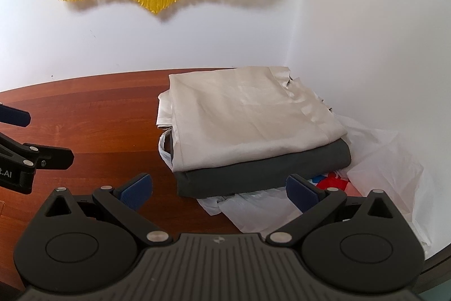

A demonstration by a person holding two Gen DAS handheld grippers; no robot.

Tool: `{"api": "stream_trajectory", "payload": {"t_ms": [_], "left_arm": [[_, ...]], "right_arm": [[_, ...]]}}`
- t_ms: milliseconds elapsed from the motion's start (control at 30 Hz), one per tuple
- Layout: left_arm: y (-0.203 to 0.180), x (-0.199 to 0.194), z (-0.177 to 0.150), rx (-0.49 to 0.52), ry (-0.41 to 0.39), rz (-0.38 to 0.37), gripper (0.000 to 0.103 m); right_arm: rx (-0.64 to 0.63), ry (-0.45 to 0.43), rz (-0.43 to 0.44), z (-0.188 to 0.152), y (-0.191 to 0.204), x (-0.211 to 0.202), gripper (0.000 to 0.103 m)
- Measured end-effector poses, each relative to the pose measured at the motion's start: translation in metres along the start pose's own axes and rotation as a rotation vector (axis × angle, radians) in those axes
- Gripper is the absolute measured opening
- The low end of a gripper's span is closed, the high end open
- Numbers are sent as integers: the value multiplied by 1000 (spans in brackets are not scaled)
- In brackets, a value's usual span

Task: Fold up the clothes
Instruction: 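Approach the stacked cream shirt with both tools open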

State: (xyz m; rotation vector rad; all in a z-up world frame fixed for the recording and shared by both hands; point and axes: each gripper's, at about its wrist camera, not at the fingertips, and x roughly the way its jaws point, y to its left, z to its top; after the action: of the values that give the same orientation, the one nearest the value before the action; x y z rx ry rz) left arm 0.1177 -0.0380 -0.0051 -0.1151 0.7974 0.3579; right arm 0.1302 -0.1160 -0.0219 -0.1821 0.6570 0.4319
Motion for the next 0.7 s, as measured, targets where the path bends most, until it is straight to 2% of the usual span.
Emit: {"api": "stream_trajectory", "payload": {"t_ms": [133,400,700], "left_arm": [[-1,-1,0,-7,1,9,103],[1,-1,-4,-17,9,21,103],[-7,-2,-6,-21,17,31,103]], "right_arm": [[11,5,-19,3,20,-4,102],[9,9,-22,6,26,-12,102],[-8,15,-3,9,8,-6,102]]}}
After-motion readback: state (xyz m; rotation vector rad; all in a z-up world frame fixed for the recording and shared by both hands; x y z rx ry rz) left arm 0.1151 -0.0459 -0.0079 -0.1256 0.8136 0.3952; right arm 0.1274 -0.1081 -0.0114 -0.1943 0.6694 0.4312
